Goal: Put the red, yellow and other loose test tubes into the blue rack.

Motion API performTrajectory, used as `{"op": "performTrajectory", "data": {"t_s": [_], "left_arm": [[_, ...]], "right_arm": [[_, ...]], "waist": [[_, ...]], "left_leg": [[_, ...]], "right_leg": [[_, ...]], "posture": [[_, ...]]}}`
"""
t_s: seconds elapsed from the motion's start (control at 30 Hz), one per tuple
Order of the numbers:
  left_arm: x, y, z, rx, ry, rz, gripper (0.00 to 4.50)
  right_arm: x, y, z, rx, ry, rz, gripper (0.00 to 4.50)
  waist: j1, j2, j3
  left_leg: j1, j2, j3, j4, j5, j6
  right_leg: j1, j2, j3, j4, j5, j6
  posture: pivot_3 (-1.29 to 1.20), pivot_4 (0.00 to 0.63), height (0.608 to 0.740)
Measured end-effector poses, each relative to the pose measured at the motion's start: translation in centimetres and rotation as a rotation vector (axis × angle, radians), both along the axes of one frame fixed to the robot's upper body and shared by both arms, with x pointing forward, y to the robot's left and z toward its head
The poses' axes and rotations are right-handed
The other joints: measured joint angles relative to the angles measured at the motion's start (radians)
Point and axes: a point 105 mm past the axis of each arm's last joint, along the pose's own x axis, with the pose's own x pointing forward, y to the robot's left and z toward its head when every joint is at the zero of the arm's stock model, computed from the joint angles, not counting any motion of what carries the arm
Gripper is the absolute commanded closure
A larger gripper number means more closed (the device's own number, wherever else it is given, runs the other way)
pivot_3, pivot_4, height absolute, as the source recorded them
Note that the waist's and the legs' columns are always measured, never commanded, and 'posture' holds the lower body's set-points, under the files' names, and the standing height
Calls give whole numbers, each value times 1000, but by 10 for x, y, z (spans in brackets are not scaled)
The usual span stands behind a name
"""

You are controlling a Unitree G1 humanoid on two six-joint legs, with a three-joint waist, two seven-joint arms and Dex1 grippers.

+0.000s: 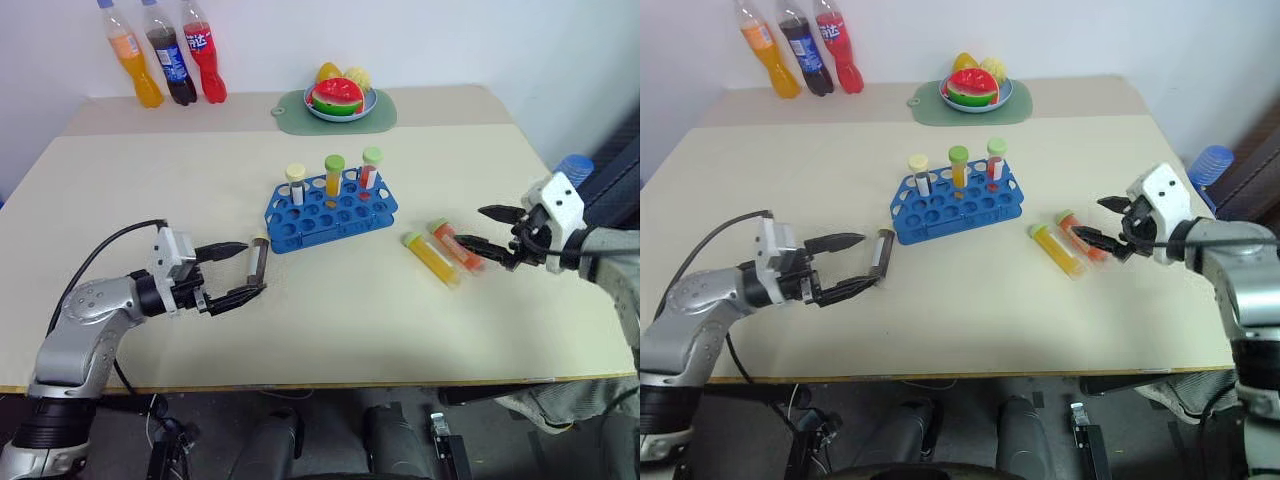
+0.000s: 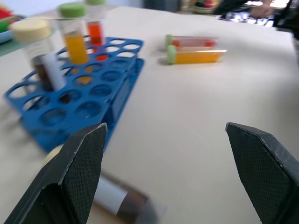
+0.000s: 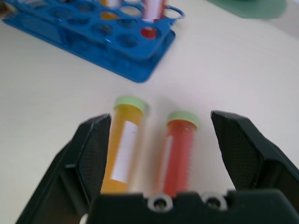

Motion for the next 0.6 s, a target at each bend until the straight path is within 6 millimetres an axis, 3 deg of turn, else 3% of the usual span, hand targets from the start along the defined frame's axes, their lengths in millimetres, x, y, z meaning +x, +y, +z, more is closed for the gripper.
{"op": "performTrajectory", "data": {"t_s": [0.13, 0.33, 0.47, 0.6], "left_arm": [[1, -7, -3, 2, 8, -27, 288], [-1, -12, -8, -16, 21, -26, 288], [-5, -13, -15, -27, 38, -15, 288], [-11, -14, -19, -32, 47, -7, 288]], "right_arm": [[24, -8, -7, 5, 152, -112, 714], [43, -12, -8, 47, 318, -213, 714], [47, -12, -16, 26, 407, -230, 714], [51, 2, -19, -6, 486, -171, 714]], "waist": [[-15, 0, 0], [-23, 0, 0], [-21, 1, 1], [-22, 1, 1]], "left_leg": [[-1, 0, 0, 0, 0, 0], [-2, 0, 1, 0, 0, 0], [-2, 0, 1, -1, 0, 0], [-2, 0, 1, -1, 0, 0]], "right_leg": [[-1, 0, 0, 0, 0, 0], [-3, -1, 0, 0, 0, 0], [-3, -1, 0, 0, 0, 0], [-3, -1, 0, 0, 0, 0]], "posture": [[0, 150, 740], [0, 150, 740], [0, 150, 740], [0, 150, 740]]}}
